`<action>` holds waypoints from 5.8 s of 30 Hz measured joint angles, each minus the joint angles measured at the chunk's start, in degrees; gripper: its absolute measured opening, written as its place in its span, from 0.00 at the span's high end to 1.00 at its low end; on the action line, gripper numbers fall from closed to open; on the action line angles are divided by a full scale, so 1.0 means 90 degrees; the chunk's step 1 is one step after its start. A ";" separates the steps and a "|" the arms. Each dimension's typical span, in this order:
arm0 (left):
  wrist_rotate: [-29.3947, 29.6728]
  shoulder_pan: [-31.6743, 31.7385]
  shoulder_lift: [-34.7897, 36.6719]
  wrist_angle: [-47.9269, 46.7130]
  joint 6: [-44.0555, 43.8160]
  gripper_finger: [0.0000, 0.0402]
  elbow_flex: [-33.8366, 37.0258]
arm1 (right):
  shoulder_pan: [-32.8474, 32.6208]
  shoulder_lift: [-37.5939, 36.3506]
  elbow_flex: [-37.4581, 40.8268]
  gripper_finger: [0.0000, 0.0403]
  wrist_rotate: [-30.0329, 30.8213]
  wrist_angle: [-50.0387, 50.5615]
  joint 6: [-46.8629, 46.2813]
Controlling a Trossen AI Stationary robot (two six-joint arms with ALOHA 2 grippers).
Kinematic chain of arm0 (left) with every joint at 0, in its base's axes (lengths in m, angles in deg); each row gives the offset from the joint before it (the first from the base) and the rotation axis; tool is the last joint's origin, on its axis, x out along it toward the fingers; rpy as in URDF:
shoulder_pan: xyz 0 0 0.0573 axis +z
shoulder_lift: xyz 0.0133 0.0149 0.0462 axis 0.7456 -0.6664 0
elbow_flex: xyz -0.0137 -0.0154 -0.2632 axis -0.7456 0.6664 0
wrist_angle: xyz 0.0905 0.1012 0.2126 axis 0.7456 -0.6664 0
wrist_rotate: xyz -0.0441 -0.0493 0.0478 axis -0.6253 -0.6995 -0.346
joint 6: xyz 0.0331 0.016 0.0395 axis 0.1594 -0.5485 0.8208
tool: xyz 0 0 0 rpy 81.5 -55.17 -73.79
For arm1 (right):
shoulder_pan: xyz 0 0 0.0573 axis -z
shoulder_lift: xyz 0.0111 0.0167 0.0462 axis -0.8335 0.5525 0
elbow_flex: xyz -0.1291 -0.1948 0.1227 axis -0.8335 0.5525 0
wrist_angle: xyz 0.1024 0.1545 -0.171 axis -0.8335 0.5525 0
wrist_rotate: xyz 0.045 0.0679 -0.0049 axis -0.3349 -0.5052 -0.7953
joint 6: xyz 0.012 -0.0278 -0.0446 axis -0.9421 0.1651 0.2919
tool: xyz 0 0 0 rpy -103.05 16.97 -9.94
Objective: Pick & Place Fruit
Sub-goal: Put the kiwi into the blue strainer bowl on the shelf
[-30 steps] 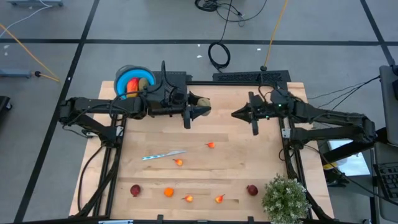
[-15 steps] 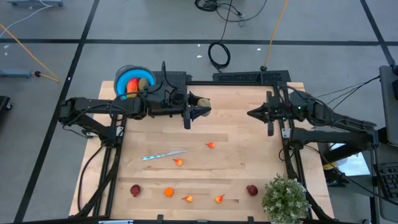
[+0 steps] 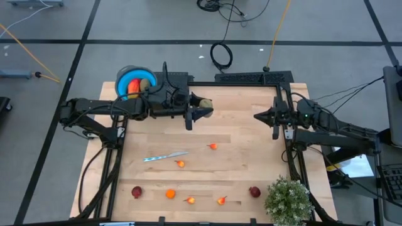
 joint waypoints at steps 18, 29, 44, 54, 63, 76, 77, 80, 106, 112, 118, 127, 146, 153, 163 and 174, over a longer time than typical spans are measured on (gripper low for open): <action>-0.3784 -0.0002 -0.0007 0.2159 0.0170 0.54 0.0000 | 0.0000 -0.1132 0.1822 1.00 0.0054 -0.1406 -0.0013; -0.5278 -0.0172 -0.0007 0.3781 0.0015 0.54 0.0000 | 0.0000 -0.1182 0.2192 1.00 0.0053 -0.1858 0.0041; -0.4821 -0.0430 -0.0002 0.4105 -0.0070 0.54 -0.0002 | 0.0000 -0.1181 0.2294 1.00 0.0039 -0.1924 0.0393; -0.2212 -0.0430 -0.0002 0.4088 -0.1933 0.52 -0.0002 | 0.0000 -0.1181 0.2294 1.00 0.0037 -0.1924 0.0393; -0.1709 -0.0427 -0.0002 0.4049 -0.2497 0.53 -0.0002 | -0.0001 -0.1181 0.2294 1.00 0.0035 -0.1924 0.0395; -0.0966 -0.0212 -0.0002 0.1486 -0.2351 0.54 -0.0002 | -0.0002 -0.1254 0.2294 1.00 0.0014 -0.1992 0.0670; -0.0917 -0.0172 -0.0002 0.1369 -0.2353 0.53 -0.0002 | 0.0000 -0.1285 0.2294 1.00 0.0013 -0.1995 0.0675; -0.0855 -0.0059 -0.0002 0.1045 -0.2348 0.52 -0.0002 | -0.0002 -0.1403 0.2294 1.00 0.0025 -0.1993 0.0690; 0.0737 0.1274 0.1608 -0.3698 -0.1173 0.53 -0.0005 | -0.0002 -0.2205 0.2294 1.00 0.0054 -0.1822 0.0871; 0.1838 0.1572 0.2020 -0.4862 -0.1142 0.55 -0.0005 | 0.0000 -0.2205 0.2291 1.00 0.0053 -0.1821 0.0871; 0.2811 0.1871 0.2264 -0.5658 -0.1209 0.53 -0.0005 | 0.0000 -0.2205 0.2291 1.00 0.0054 -0.1822 0.0871; 0.3261 0.2542 0.2254 -0.6373 -0.1025 0.54 -0.0005 | -0.0002 -0.2205 0.2291 1.00 0.0054 -0.1822 0.0869; 0.3406 0.3230 0.1694 -0.7596 -0.1191 0.51 0.0000 | 0.0000 -0.2205 0.2291 1.00 0.0056 -0.1822 0.0869; 0.3461 0.3313 0.1367 -0.7904 -0.1234 0.50 0.0000 | -0.0002 -0.2205 0.2291 1.00 0.0056 -0.1823 0.0869; 0.3372 0.3456 0.1100 -0.8319 -0.1375 0.50 0.0000 | -0.0001 -0.2205 0.2291 1.00 0.0056 -0.1825 0.0869; 0.3278 0.3456 0.1100 -0.8317 -0.1080 0.50 0.0000 | -0.0001 -0.2205 0.2290 1.00 0.0056 -0.1825 0.0867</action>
